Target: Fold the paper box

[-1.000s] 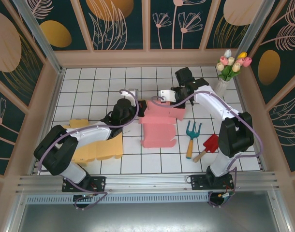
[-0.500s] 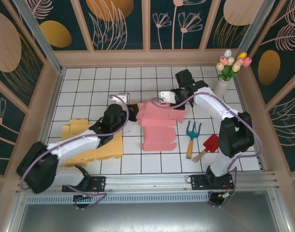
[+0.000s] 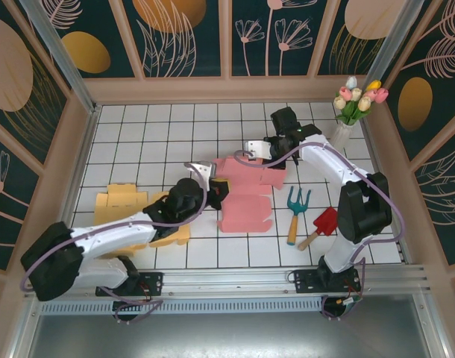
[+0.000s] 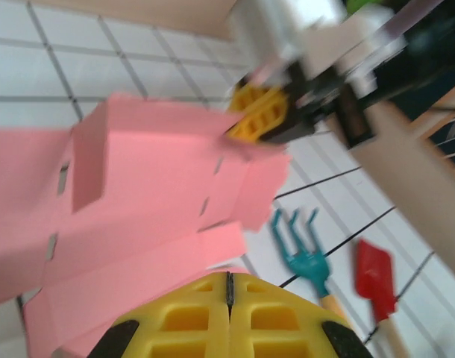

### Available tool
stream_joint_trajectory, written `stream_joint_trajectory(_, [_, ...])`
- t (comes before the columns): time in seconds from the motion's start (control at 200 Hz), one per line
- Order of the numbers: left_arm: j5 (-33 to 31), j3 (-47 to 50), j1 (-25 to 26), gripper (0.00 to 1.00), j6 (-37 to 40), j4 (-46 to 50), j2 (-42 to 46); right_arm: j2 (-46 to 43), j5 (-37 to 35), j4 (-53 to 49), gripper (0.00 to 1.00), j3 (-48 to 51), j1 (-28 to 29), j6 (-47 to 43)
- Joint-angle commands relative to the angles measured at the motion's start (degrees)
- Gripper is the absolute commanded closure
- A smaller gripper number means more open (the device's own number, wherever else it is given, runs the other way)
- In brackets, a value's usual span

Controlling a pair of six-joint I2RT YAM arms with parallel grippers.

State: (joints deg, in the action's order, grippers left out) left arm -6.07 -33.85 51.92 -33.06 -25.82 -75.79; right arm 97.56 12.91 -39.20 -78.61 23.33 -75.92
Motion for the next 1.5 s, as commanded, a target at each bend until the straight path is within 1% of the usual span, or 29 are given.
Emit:
stream_joint_trajectory(0.0, [-4.08,-0.94,-0.11,1.0,1.7,-3.56,-2.32,-2.41,0.01,0.06,1.0,1.67,-0.31,0.02])
stream_joint_trajectory(0.125, [-4.78,-2.0,-2.29,1.0,1.82,-3.27,-4.84,-3.08,-0.16,0.79,1.0,2.65,-0.49,-0.28])
stream_joint_trajectory(0.275, [-5.09,-0.72,-6.21,1.0,1.07,-3.84,-6.22,-3.79,-0.18,1.56,1.0,3.59,-0.51,-0.63])
stream_joint_trajectory(0.365, [-5.6,-0.19,-7.41,1.0,1.24,-3.67,-6.79,-4.0,-0.12,1.62,1.0,3.72,-0.57,-0.54])
stream_joint_trajectory(0.661, [-7.91,0.99,-7.44,1.0,1.99,-2.82,-10.73,-4.01,0.3,2.28,1.0,3.51,-1.16,0.73])
stream_joint_trajectory(0.811, [-6.37,0.56,-7.41,1.0,1.84,-3.49,-13.27,-3.69,1.51,2.44,1.0,2.8,-1.67,1.91])
stream_joint_trajectory(0.896, [-4.41,-0.11,-7.41,1.0,1.53,-4.12,-13.68,-3.48,1.58,2.5,1.0,2.75,-1.63,2.03])
stream_joint_trajectory(1.031, [-1.71,-2.53,-7.4,1.0,0.6,-4.67,-14.59,-3.0,3.01,2.97,1.0,2.81,-1.6,2.39])
stream_joint_trajectory(1.241, [1.46,-6.62,-7.33,1.0,-1.16,-5.73,-19.28,-2.63,4.89,3.69,1.0,3.15,-1.47,2.93])
stream_joint_trajectory(1.391, [0.81,-7.79,-7.35,1.0,-1.79,-6.18,-21.46,-2.87,4.6,4.18,1.0,4.04,-1.45,2.37])
stream_joint_trajectory(1.491, [-0.67,-7.05,-7.38,1.0,-1.22,-5.07,-19.07,-3.51,3.86,5.28,1.0,4.9,-1.54,2.14])
